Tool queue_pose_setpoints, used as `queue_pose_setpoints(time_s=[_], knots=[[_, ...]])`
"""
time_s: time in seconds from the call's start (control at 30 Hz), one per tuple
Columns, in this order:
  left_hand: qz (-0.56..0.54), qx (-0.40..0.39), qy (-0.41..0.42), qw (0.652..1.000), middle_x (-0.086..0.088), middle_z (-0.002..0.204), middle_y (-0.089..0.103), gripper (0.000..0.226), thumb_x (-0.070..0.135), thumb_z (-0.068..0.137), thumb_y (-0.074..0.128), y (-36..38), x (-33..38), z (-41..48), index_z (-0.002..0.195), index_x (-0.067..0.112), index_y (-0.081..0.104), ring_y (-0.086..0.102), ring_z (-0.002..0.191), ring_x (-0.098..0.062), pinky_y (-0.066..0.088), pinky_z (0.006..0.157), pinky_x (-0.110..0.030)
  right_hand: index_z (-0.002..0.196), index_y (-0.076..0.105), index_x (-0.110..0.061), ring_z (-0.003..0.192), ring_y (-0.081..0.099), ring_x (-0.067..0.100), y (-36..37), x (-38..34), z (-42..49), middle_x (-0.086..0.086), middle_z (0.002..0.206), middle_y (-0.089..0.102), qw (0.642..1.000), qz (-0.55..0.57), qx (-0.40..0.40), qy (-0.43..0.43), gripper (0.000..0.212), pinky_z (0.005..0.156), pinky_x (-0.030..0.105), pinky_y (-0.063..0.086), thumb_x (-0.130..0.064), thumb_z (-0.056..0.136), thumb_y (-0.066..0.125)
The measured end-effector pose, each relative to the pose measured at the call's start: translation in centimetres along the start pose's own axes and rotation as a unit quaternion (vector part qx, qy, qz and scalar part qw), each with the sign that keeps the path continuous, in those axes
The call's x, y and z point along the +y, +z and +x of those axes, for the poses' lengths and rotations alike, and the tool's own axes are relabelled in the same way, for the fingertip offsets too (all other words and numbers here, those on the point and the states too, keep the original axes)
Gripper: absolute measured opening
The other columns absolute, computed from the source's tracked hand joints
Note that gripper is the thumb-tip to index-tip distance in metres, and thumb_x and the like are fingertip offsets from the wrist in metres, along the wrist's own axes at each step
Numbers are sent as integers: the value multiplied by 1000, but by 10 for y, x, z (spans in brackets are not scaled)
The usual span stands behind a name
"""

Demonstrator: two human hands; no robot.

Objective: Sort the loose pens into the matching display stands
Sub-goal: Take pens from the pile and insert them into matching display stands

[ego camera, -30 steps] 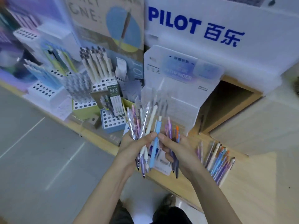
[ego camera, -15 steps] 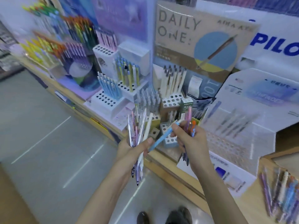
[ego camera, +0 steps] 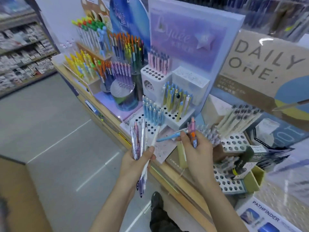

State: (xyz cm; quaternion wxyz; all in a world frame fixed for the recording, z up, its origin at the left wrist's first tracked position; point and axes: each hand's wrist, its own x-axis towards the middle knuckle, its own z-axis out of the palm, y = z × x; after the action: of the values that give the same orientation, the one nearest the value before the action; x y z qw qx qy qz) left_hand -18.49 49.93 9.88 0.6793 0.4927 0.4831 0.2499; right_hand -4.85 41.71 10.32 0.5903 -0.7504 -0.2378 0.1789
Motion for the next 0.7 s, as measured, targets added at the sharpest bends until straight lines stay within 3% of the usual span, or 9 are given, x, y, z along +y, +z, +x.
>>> queue_pose_setpoints(time_s=[0.1,0.17,0.23,0.33,0.47,0.6,0.7], knots=[[-2,13,8,1000,-1,59,62,16,22,83,69,-12,17,27,74,10,66,50,50,-11,42,52,-24,84,67,-8,60,48,18,25,2,21,4,63,61,999,-51,4,-16,23,51,22,30,-25,95,55],[2,19,9,1000,5,62,65,14,23,83,69,-19,26,43,80,10,66,53,54,-9,44,58,-25,85,66,-8,58,46,17,39,5,34,10,62,58,998,-69,8,-9,24,50,22,30,-25,95,54],[3,26,8,1000,4,63,66,17,25,81,70,-26,32,60,80,8,67,53,52,-9,44,57,-25,86,66,-8,52,42,13,52,6,45,7,58,51,998,-68,1,12,25,48,23,29,-26,95,53],[8,26,0,1000,-7,62,59,23,31,77,71,-37,41,83,74,9,68,47,49,-14,42,49,-24,86,66,-15,58,50,21,71,5,58,15,72,62,998,-58,-4,27,20,54,35,39,-27,95,54],[10,5,-6,1000,-8,54,50,24,29,81,69,-50,54,117,70,7,68,44,43,-13,38,44,-21,87,65,-6,72,58,25,104,1,63,10,73,63,995,-99,-10,20,23,65,38,44,-27,94,56],[27,-34,-4,999,-2,47,51,24,25,82,69,-65,66,155,61,14,67,44,42,-13,38,47,-24,84,62,-10,57,49,11,141,2,71,-5,57,49,994,-89,28,60,13,56,29,37,-19,93,58],[42,-88,-15,995,2,42,50,30,24,84,69,-81,76,181,55,18,62,44,39,-14,38,46,-25,79,61,-9,54,46,11,166,3,75,-9,55,45,985,-128,103,60,14,50,21,29,-14,92,60]])
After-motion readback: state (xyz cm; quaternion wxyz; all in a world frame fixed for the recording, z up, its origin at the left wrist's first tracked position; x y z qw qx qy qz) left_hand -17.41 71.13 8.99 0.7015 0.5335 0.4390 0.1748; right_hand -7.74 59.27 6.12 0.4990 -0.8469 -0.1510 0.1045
